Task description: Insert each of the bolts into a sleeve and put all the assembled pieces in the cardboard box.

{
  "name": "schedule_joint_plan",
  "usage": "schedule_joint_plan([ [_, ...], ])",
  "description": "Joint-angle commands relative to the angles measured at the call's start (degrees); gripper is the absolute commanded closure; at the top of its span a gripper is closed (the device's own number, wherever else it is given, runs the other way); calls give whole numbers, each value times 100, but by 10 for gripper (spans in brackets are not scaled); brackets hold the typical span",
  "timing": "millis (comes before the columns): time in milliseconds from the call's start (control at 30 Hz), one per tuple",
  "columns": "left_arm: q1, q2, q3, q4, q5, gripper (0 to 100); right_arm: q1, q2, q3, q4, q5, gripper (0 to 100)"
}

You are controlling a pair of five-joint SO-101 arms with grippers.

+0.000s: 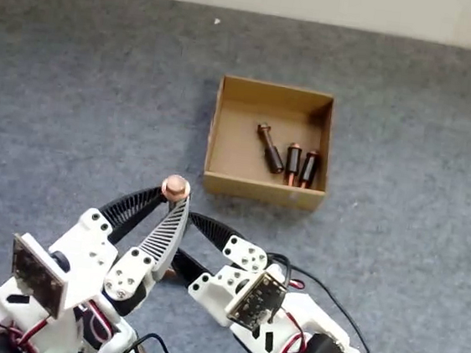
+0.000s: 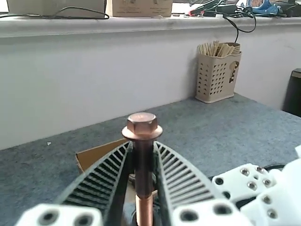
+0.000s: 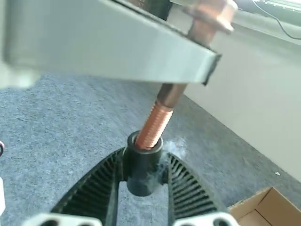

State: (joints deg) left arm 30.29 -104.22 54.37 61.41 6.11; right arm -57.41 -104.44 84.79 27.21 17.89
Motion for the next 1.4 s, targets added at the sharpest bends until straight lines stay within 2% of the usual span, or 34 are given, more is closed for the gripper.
schedule_joint_plan([
  [0, 57, -22, -4, 387, -158, 967, 321, -84, -154, -189, 35, 995],
  [167, 57, -13, 4, 905, -158, 806, 347, -84, -154, -180, 35, 995],
  [267, 57, -13, 13, 1125, -149, 743, 347, -84, -154, -180, 35, 995],
  [433, 4, -13, -22, 1178, -220, 733, 347, -84, -119, -180, 35, 995],
  [600, -391, -13, 57, 1398, -870, 737, 444, -84, -119, -171, 35, 995],
  [700, -831, -13, 207, 1609, -1064, 737, 813, -84, -145, -171, 26, 995],
  [867, -1982, -13, 760, 1635, -1389, 737, 1349, -84, -154, -171, 26, 995],
  [1000, -2844, -13, 1411, 1292, -1407, 737, 2114, -84, -154, -215, 26, 995],
  [1100, -3345, -13, 2070, 809, -1389, 737, 2686, -75, -110, -716, 26, 995],
  [1267, -3714, -13, 3292, -273, -1380, 737, 3143, 207, 145, -1429, 26, 995],
  [1367, -3925, -13, 3521, -695, -1380, 737, 3407, 901, 154, -2026, -141, 995],
])
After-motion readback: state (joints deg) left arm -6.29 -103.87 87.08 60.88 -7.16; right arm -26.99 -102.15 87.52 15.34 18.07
